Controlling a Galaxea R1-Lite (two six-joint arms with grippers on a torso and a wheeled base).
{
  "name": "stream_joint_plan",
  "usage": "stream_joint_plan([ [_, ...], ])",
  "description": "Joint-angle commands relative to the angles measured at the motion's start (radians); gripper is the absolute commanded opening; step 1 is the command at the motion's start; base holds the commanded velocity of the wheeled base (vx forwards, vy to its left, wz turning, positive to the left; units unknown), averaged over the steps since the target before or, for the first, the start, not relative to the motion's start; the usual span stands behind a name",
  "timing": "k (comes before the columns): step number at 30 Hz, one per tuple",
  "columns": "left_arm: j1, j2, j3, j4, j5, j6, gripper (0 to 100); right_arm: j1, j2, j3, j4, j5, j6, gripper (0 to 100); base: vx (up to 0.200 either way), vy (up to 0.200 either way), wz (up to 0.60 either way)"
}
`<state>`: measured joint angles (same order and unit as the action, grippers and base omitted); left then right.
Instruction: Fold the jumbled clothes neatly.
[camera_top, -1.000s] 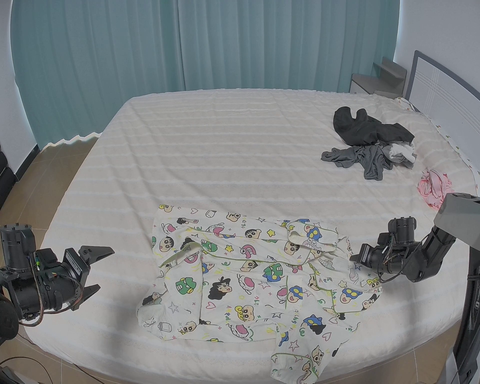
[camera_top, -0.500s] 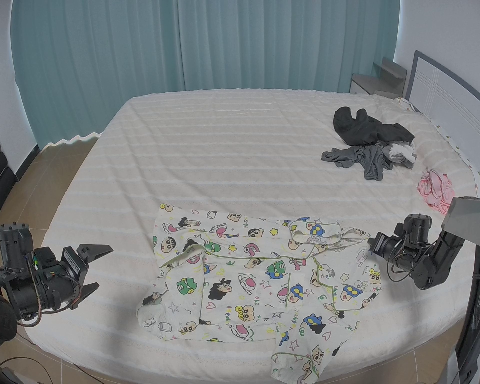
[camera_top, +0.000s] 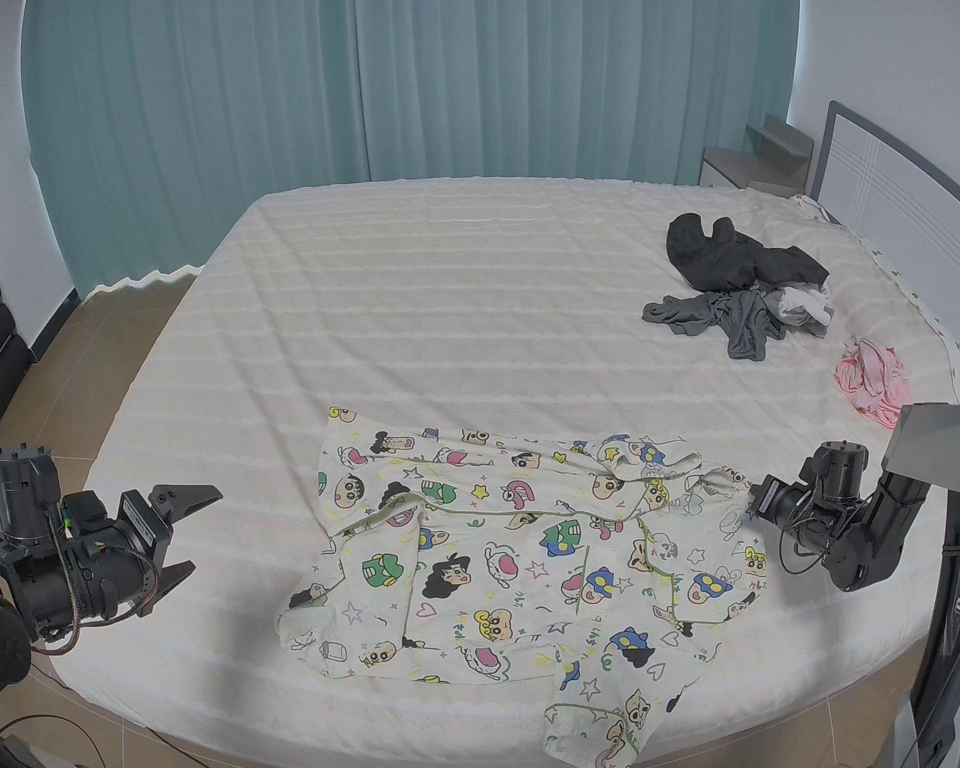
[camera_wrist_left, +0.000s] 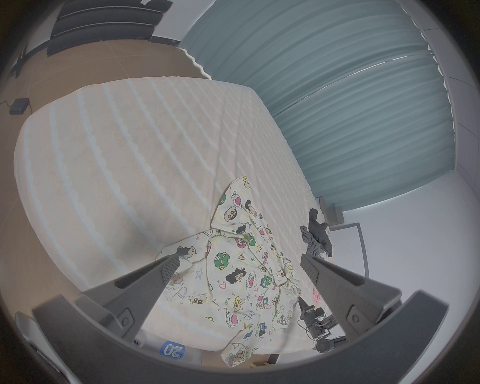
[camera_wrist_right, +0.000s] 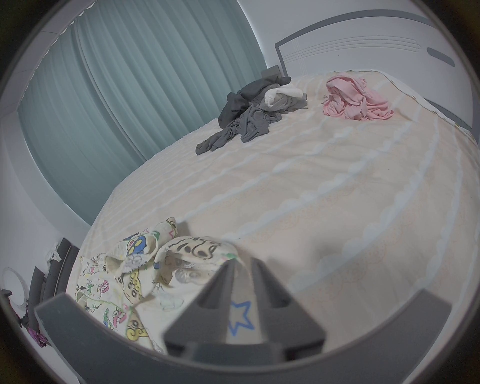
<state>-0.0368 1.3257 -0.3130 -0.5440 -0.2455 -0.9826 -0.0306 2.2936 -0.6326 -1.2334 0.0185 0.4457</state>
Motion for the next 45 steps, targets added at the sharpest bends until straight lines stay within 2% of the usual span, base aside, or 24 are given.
stream_joint_plan([
  [1,0.0,-0.003,0.0,-0.001,0.0,0.001,100,-0.005,0.003,0.001,-0.006,0.003,0.004,100,0.0,0.0,0.0],
  [7,0.0,-0.013,0.0,-0.001,0.002,0.001,100,-0.031,-0.052,0.008,-0.063,0.0,0.028,100,0.0,0.0,0.0],
  [12,0.0,-0.031,0.0,-0.001,0.002,-0.002,100,-0.014,-0.152,0.014,-0.055,-0.017,0.117,100,0.0,0.0,0.0],
  [14,0.0,-0.034,0.0,-0.001,0.0,-0.004,100,0.06,-0.197,0.036,-0.035,-0.022,0.139,100,0.0,0.0,0.0],
  [15,0.0,-0.034,0.0,-0.001,0.0,-0.004,100,0.071,-0.2,0.037,-0.032,-0.022,0.139,100,0.0,0.0,0.0],
  [17,-0.002,-0.033,0.002,0.001,0.0,-0.004,100,0.167,-0.226,0.037,0.0,-0.038,0.165,100,0.0,0.0,0.0],
  [22,-0.011,-0.033,0.003,0.001,-0.001,-0.005,100,0.325,-0.237,-0.078,0.146,-0.066,0.298,100,0.0,0.0,0.0],
  [24,-0.02,-0.033,0.008,0.001,-0.001,-0.005,100,0.368,-0.227,-0.156,0.255,-0.065,0.39,100,0.0,0.0,0.0],
  [27,-0.028,-0.031,0.009,0.001,-0.001,-0.007,100,0.4,-0.194,-0.288,0.411,-0.065,0.539,100,0.0,0.0,0.0],
  [28,-0.028,-0.031,0.009,0.001,-0.001,-0.007,100,0.4,-0.194,-0.288,0.411,-0.065,0.539,100,0.0,0.0,0.0],
  [30,-0.028,-0.03,0.012,0.001,-0.001,-0.007,100,0.414,-0.14,-0.404,0.537,-0.065,0.651,100,0.0,0.0,0.0],
  [32,-0.028,-0.03,0.012,0.001,-0.003,-0.007,100,0.416,-0.102,-0.466,0.589,-0.066,0.691,100,0.0,0.0,0.0],
  [36,-0.028,-0.028,0.012,0.001,-0.003,-0.007,100,0.411,-0.04,-0.523,0.658,-0.066,0.709,100,0.0,0.0,0.0],
  [45,-0.028,-0.017,0.012,-0.001,-0.003,-0.007,100,0.411,-0.013,-0.523,0.667,-0.068,0.711,100,0.0,0.0,0.0],
])
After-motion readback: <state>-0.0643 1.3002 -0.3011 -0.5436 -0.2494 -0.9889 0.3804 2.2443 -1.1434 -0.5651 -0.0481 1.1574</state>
